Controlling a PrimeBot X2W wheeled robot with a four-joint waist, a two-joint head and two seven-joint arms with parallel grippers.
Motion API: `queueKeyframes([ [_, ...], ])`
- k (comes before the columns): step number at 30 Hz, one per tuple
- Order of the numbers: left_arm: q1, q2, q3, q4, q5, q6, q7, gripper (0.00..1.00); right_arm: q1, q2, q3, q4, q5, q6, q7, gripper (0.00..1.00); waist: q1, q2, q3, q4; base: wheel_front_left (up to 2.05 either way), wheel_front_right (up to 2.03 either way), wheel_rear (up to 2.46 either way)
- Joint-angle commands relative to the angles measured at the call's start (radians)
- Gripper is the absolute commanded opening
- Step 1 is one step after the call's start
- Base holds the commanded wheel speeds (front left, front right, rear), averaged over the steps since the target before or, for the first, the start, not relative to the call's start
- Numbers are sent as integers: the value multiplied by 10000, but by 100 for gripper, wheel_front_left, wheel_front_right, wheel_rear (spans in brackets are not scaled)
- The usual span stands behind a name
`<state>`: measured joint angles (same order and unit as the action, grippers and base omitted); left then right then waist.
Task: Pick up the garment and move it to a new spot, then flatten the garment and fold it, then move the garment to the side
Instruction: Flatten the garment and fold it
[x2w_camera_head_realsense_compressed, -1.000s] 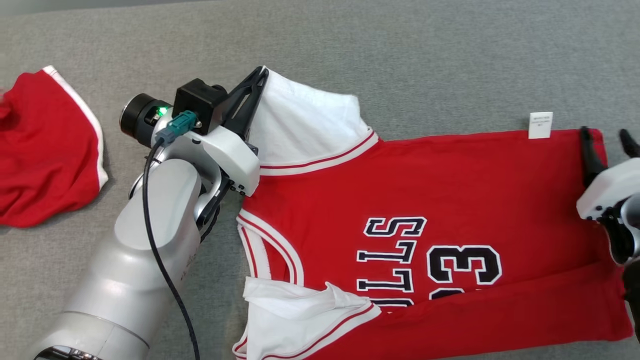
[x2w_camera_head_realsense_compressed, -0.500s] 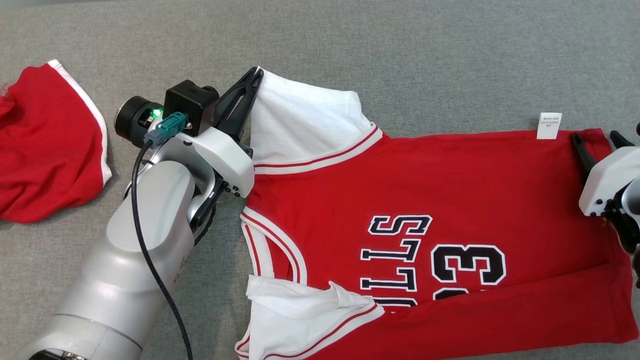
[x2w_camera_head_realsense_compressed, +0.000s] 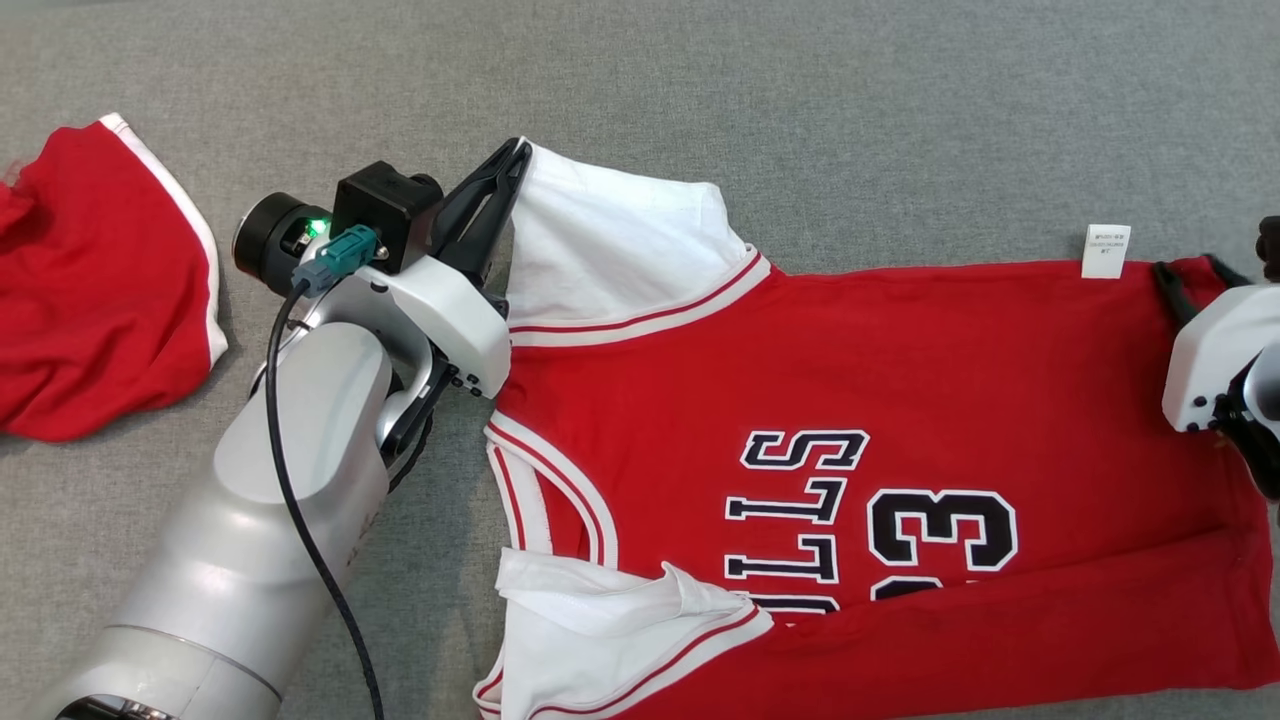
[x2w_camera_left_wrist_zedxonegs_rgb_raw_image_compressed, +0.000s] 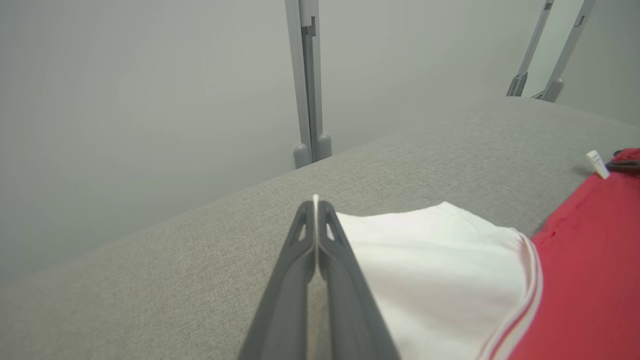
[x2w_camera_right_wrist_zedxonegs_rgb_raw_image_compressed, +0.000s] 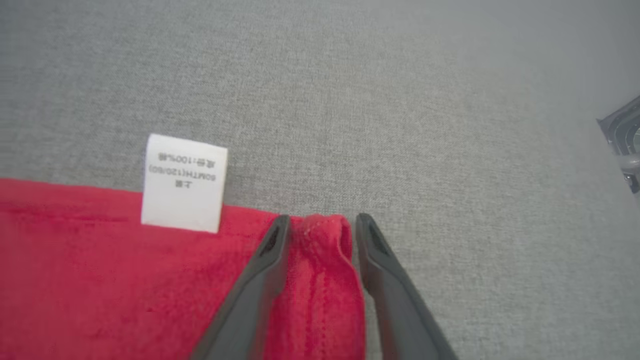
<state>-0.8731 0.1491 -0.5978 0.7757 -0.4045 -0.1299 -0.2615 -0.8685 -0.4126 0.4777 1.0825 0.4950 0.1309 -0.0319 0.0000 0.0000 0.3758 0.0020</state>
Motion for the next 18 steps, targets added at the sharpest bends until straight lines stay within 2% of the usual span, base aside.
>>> queueKeyframes([
  [1,-124,110,-51,29,-18,-7,-44,0,-34,-182,341,69,-35,-3,-151,0,0,0,-25,6,0,0,0],
  [8,57,167,-42,14,-131,-7,-44,0,135,-337,906,180,362,-3,-1235,0,0,0,-214,44,0,0,0],
  [13,334,152,99,-274,-343,-7,-45,0,485,-305,825,-18,1036,-3,-2103,0,0,0,-464,105,0,0,0],
  [18,666,247,170,-731,-549,-7,-45,0,925,-483,657,-539,1422,-3,-2345,0,0,0,-671,157,0,0,0],
])
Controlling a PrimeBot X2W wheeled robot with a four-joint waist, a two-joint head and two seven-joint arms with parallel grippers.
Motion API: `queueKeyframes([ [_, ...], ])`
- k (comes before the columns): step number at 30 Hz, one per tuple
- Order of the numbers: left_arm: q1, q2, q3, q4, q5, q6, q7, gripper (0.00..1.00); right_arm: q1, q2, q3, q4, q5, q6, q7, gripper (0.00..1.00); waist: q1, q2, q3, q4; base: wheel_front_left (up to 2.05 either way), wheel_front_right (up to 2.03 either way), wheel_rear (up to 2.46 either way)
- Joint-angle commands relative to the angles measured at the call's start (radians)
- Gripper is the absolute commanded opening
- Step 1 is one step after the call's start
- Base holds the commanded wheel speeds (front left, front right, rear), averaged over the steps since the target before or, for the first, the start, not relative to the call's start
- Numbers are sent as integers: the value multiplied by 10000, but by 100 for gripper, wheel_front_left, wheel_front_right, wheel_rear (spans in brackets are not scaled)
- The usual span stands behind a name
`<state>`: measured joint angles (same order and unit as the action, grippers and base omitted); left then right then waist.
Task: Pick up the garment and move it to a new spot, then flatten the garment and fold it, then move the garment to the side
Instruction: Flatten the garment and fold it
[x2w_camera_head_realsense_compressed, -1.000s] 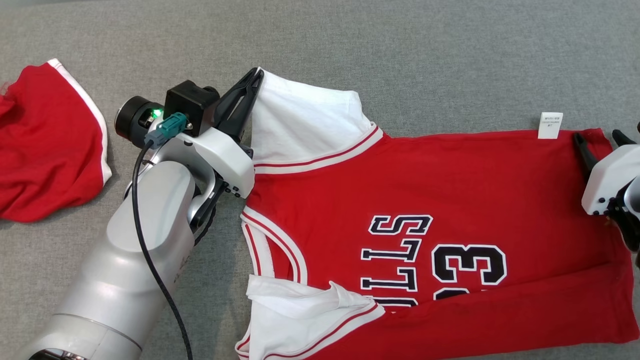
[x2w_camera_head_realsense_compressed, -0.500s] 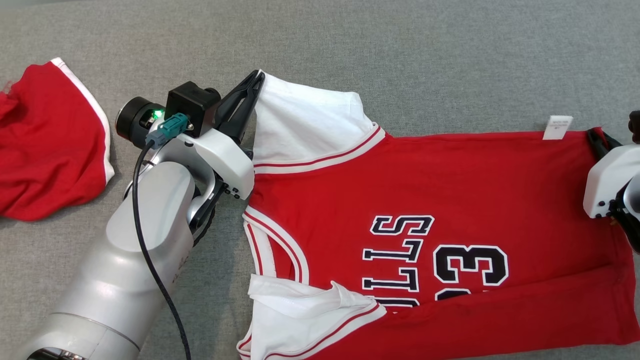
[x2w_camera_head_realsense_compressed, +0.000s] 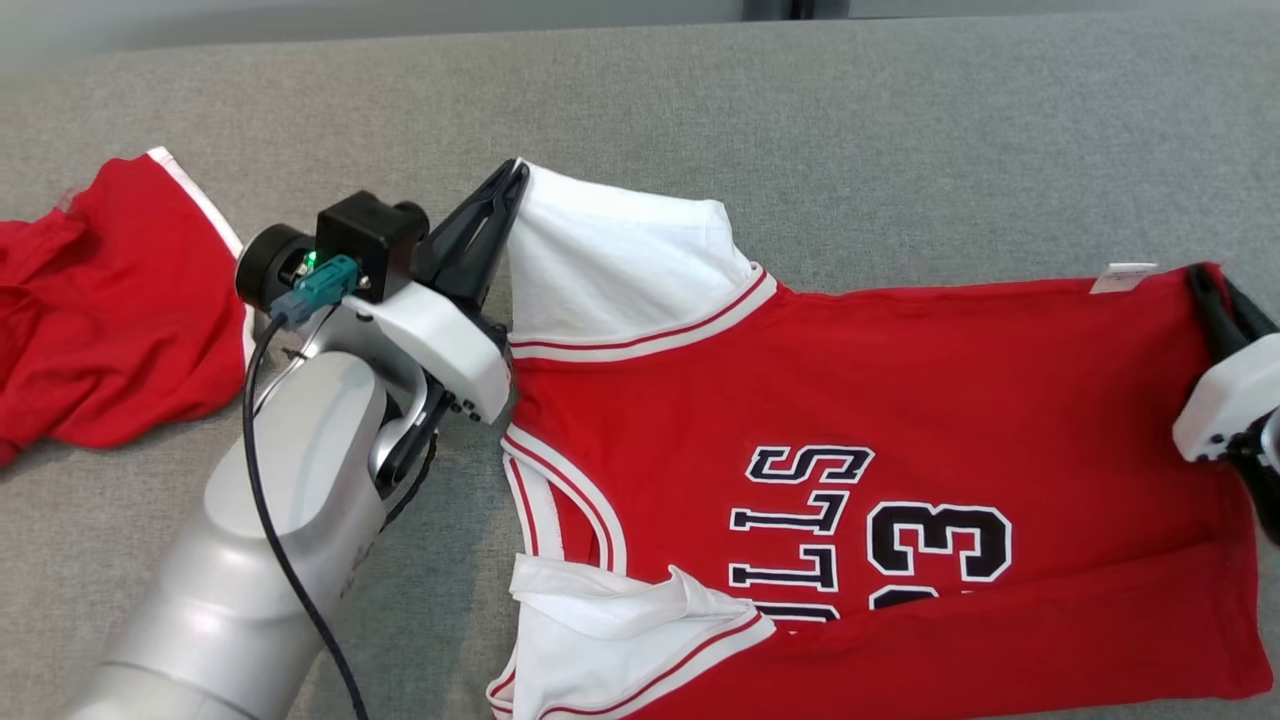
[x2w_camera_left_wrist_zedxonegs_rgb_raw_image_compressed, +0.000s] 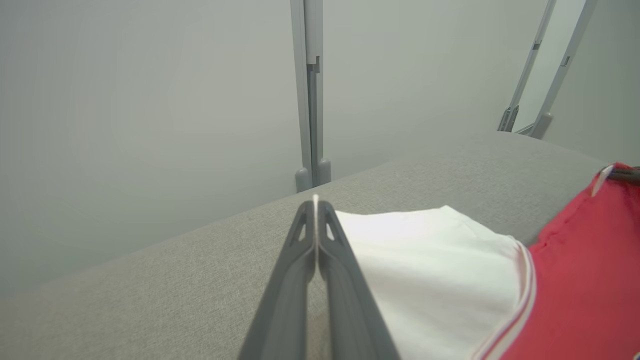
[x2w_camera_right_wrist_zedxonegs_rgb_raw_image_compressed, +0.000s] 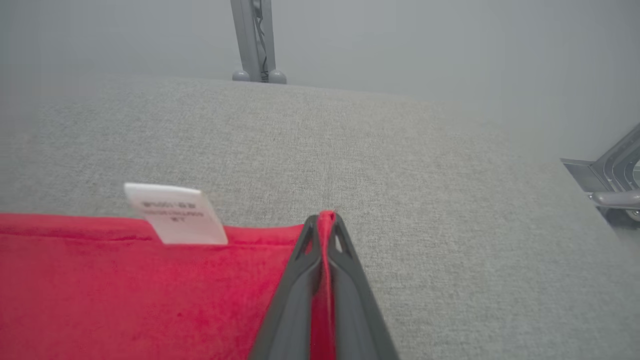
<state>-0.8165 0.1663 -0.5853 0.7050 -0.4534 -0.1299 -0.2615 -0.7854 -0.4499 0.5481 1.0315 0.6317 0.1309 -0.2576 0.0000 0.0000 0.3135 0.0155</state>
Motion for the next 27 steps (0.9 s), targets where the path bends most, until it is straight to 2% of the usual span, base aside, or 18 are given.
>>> queueKeyframes([
  [1,202,110,50,-132,-90,-7,-45,0,157,-213,-211,-328,60,-3,-98,0,0,0,-87,38,0,0,0],
  [6,797,293,214,-837,-131,-7,-45,0,1159,-481,-1597,-1653,-425,-3,-87,0,0,0,-322,144,0,0,0],
  [15,2361,598,-68,-2360,-110,-7,-45,0,3196,-312,-3370,-3136,-996,-3,-89,0,0,0,-828,396,0,0,0],
  [19,3063,829,-214,-3056,-108,97,-32,0,4021,-367,-3773,-3535,-827,-3,-90,0,0,0,-1016,524,0,0,0],
  [27,4239,1414,-543,-4188,-71,275,436,0,4891,-599,-3694,-3927,-263,-3,-91,0,0,0,-1300,641,0,0,0],
])
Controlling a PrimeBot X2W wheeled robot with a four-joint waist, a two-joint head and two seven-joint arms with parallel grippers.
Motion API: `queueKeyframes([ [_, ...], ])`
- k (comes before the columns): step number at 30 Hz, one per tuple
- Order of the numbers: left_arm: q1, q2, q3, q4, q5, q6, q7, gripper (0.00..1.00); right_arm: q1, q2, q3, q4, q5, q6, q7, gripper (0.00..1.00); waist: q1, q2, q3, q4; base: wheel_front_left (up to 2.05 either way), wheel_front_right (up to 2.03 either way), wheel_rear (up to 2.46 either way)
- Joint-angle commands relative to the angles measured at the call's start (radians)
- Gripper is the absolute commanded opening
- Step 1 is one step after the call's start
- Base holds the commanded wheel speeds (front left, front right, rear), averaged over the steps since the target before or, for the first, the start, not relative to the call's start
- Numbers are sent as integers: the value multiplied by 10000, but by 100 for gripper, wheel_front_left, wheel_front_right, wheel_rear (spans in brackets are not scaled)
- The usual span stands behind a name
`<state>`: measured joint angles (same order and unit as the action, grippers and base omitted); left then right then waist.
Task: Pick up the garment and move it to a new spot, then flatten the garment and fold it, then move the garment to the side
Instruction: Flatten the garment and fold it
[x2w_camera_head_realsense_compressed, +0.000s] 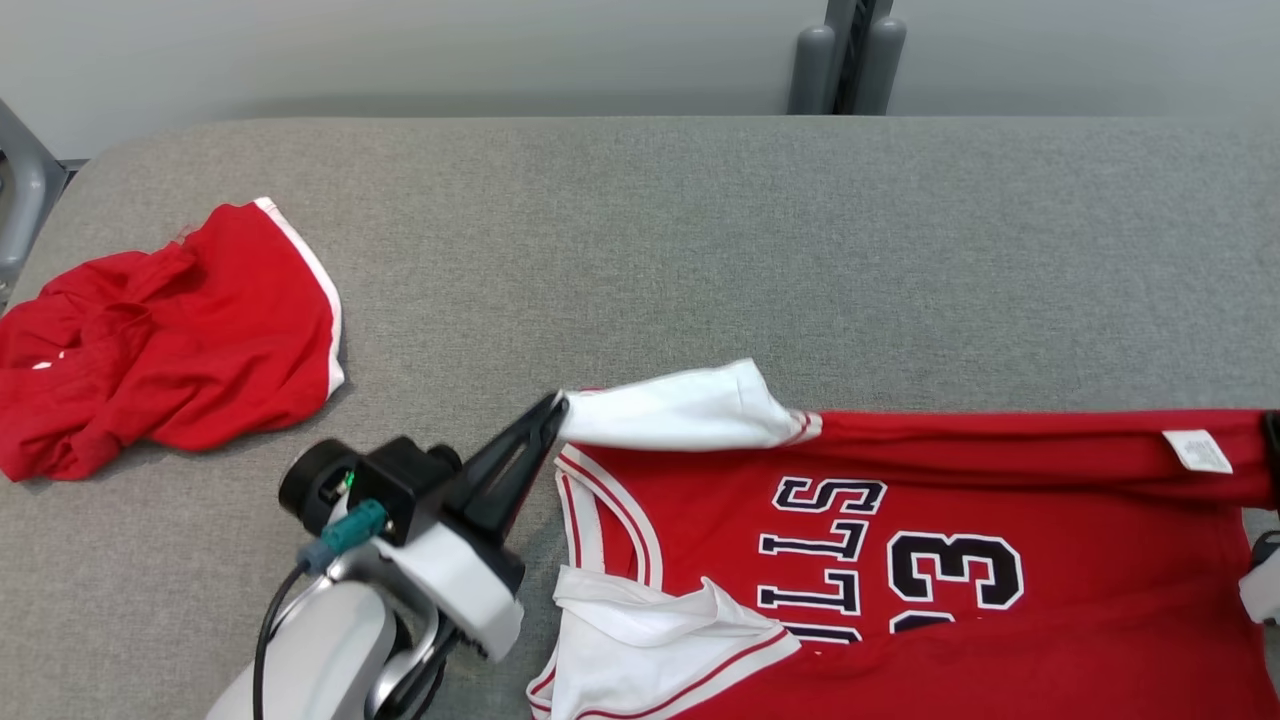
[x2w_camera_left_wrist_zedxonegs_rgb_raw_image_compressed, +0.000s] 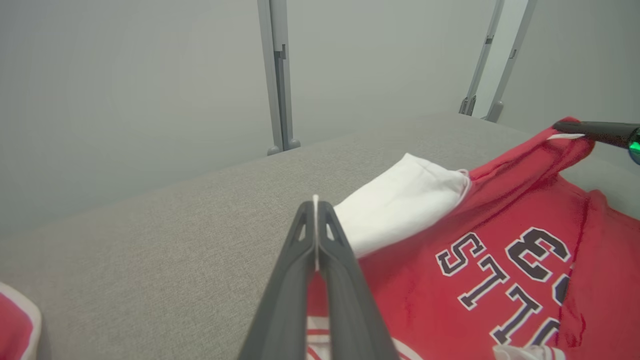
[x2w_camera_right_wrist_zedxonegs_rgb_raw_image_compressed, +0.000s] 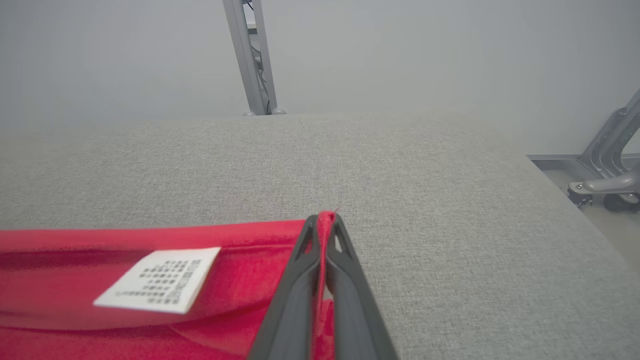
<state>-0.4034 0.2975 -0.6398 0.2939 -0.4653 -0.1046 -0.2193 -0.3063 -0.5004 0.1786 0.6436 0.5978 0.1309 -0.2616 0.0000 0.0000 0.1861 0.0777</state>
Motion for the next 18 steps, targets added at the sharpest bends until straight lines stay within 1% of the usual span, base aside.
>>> queueKeyframes([
  [1,272,195,-72,-220,52,29,137,0,174,-139,25,-82,137,-3,-50,0,0,0,-53,32,0,0,0],
  [8,1177,910,-607,-1141,21,-48,1005,0,702,-608,586,-476,476,-3,-51,0,0,0,-175,108,0,0,0],
  [9,1177,910,-607,-1141,21,-48,1005,0,702,-608,586,-476,476,-3,-51,0,0,0,-175,108,0,0,0],
  [10,1343,1079,-768,-1364,-1,-70,1239,0,821,-776,795,-597,563,-3,-51,0,0,0,-165,122,0,0,0],
  [14,1515,1298,-1007,-1644,-41,-104,1545,0,919,-1064,1139,-778,703,-3,-51,0,0,0,-151,133,0,0,0],
  [18,1599,1538,-1257,-1911,1,-153,1829,0,1024,-1504,1702,-1004,945,-3,-51,0,0,0,-130,126,0,0,0],
])
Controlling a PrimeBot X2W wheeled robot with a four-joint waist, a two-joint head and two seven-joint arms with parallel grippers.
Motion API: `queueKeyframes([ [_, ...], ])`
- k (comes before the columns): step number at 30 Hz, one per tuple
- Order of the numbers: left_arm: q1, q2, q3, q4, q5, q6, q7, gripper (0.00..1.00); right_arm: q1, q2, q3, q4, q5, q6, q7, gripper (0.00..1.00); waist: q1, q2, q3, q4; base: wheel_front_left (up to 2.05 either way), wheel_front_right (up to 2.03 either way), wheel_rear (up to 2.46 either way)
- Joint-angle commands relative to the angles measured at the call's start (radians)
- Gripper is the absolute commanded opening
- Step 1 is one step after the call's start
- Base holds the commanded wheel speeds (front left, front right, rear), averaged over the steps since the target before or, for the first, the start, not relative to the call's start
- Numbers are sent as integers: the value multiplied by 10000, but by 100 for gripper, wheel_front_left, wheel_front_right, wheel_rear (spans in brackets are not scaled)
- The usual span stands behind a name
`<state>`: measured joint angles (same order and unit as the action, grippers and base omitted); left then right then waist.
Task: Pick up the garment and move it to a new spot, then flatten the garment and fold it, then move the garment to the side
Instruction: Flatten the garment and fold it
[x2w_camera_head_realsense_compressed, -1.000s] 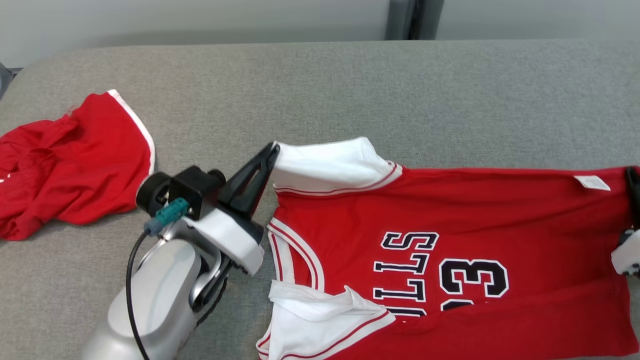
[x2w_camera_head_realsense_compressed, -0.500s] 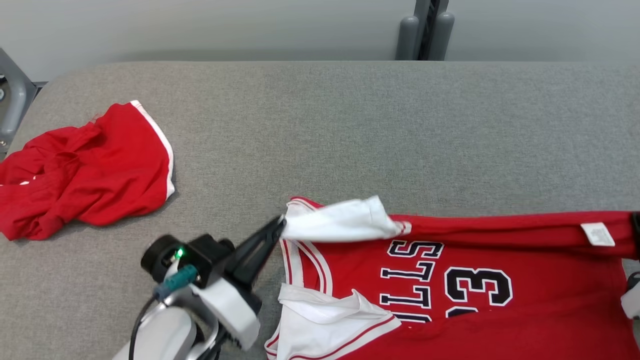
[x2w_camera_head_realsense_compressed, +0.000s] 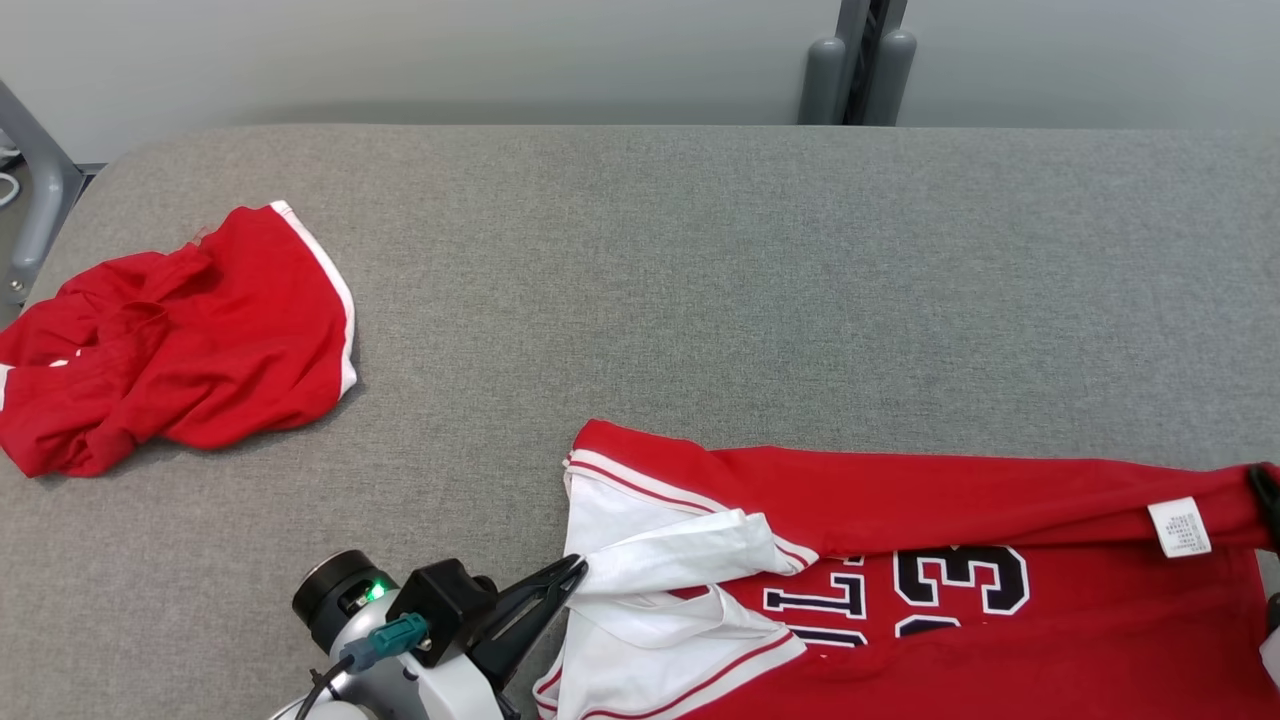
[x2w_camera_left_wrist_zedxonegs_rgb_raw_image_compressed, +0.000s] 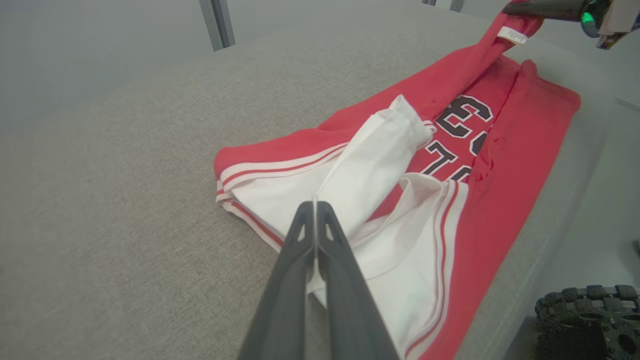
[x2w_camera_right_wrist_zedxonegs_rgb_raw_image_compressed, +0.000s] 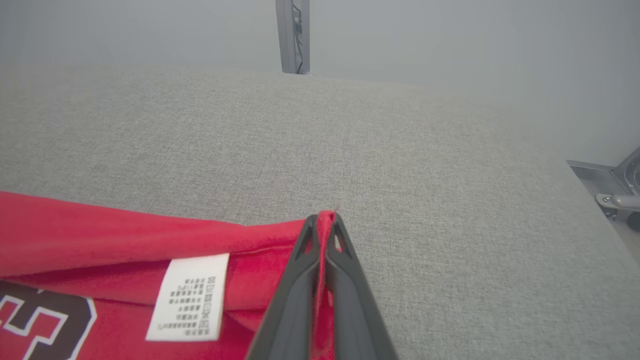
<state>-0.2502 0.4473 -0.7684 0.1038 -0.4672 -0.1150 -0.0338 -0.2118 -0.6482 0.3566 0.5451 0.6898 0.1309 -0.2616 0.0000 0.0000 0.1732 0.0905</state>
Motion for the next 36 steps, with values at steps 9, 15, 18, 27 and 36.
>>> queueKeyframes([
  [9,153,388,-379,-271,-135,-81,511,0,157,-1202,1551,-439,1355,-3,191,0,0,0,-69,-78,0,0,0],
  [15,137,668,-679,-467,-300,-126,836,0,128,-1890,2340,-748,2066,-3,334,0,0,0,-187,-138,0,0,0],
  [18,136,791,-840,-590,-416,-143,1042,0,182,-2183,2681,-875,2437,-3,601,0,0,0,-252,-164,0,0,0],
  [27,160,968,-1241,-795,-690,-152,1384,23,493,-2548,3078,-1036,4296,-1,2270,100,0,0,-422,-286,0,0,0],
  [36,186,1062,-1337,-850,-813,-42,1625,100,460,-2644,2435,-1289,5271,-1,2603,100,0,0,-466,-370,0,0,0],
])
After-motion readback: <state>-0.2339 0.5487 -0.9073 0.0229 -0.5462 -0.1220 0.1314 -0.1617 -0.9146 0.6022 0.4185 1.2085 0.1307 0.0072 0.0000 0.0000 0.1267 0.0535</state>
